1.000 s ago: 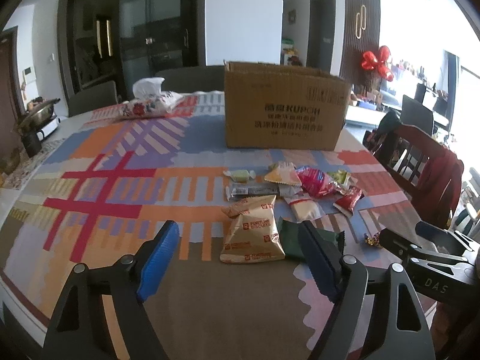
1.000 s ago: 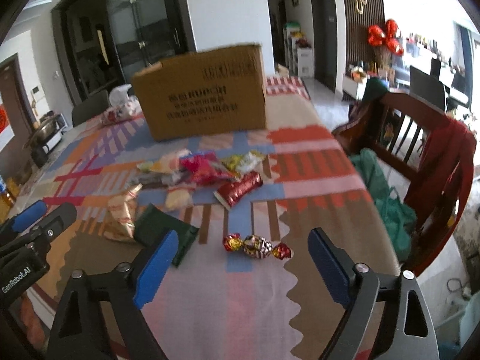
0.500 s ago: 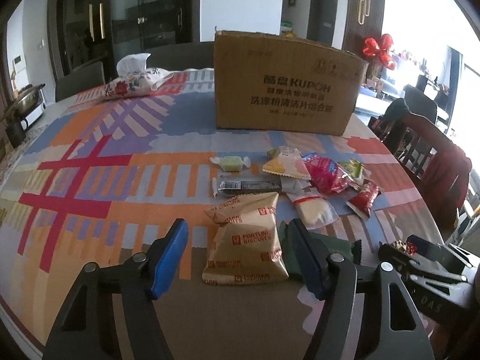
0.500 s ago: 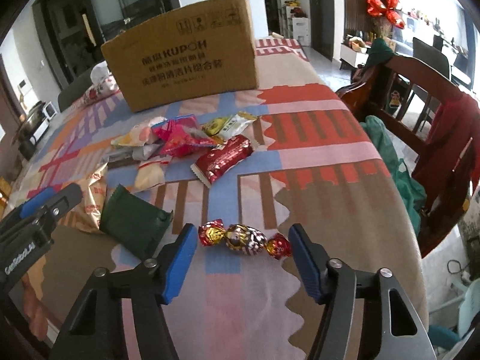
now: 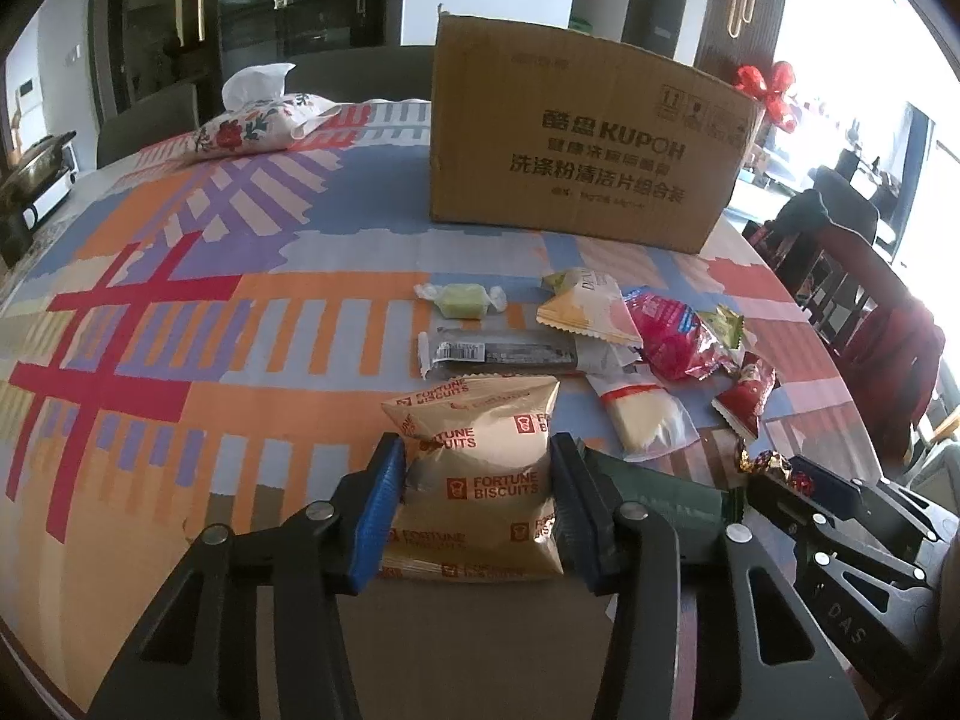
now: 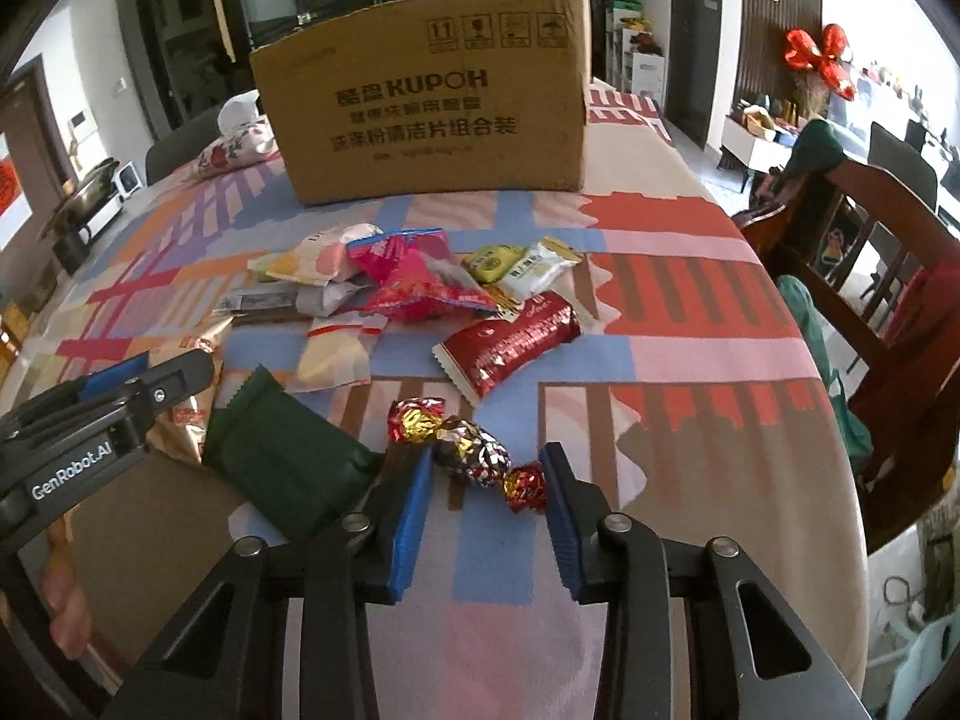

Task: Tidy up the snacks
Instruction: 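Grasp the Fortune Biscuits packet with left tool while right tool grasps wrapped chocolates, then carry both snacks over the cardboard box and open both tools to drop them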

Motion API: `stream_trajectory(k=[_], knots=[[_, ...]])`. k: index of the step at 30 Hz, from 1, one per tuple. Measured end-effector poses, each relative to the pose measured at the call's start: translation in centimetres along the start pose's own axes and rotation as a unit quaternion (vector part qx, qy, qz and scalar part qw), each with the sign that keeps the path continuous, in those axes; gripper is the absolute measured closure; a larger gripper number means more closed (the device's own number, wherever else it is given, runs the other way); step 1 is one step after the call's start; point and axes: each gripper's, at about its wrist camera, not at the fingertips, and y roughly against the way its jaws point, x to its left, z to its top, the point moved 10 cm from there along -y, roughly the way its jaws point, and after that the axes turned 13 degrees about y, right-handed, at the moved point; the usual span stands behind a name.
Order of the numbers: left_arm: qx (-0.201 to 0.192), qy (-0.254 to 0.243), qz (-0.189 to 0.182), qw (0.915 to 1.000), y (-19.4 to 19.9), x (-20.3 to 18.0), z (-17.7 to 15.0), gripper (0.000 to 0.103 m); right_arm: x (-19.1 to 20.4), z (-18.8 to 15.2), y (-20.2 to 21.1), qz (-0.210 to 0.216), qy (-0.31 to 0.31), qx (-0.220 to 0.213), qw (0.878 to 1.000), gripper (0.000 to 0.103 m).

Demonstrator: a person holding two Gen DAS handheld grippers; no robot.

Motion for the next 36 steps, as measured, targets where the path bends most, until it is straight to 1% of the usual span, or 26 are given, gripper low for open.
stream_trajectory(k=[2,5,8,13,19,22,24,29,32,36], knots=[[-0.001,-0.003,0.001,1.0,0.1,-0.1,-0.1,0.059,0.1,0.0,0.0,0.0,0.003,-0.003,1.0,0.074],[-0.003,-0.007,0.0,1.0,0.2,-0.2,-0.1,0.06,0.3,0.0,0.2,0.004,0.007,-0.008,1.0,0.076],[-0.01,-0.009,-0.002,0.9999,0.7,-0.2,-0.1,0.061,0.5,0.2,0.6,0.005,0.012,-0.017,1.0,0.076],[-0.023,-0.017,-0.007,0.9996,2.0,-0.5,0.2,0.061,0.9,1.2,1.9,0.008,0.02,-0.042,0.999,0.076],[-0.048,-0.034,-0.012,0.9982,4.4,-1.3,1.2,0.061,1.6,3.2,4.0,0.029,0.028,-0.076,0.996,0.076],[-0.061,-0.036,-0.02,0.9973,6.0,-1.6,2.2,0.061,1.9,4.6,5.3,0.038,0.034,-0.099,0.994,0.076],[-0.064,-0.033,-0.032,0.9969,6.9,-1.9,3.0,0.061,2.0,5.6,6.3,0.041,0.038,-0.116,0.992,0.076],[-0.084,-0.035,-0.045,0.9949,8.5,-2.8,5.2,0.061,2.2,8.4,8.6,0.051,0.047,-0.157,0.985,0.076],[-0.102,-0.041,-0.049,0.9928,9.2,-3.5,7.1,0.061,1.8,10.6,9.5,0.052,0.051,-0.18,0.981,0.076],[-0.115,-0.047,-0.055,0.9907,9.7,-4.4,9.8,0.061,1.1,13.3,10.5,0.046,0.053,-0.205,0.976,0.076]])
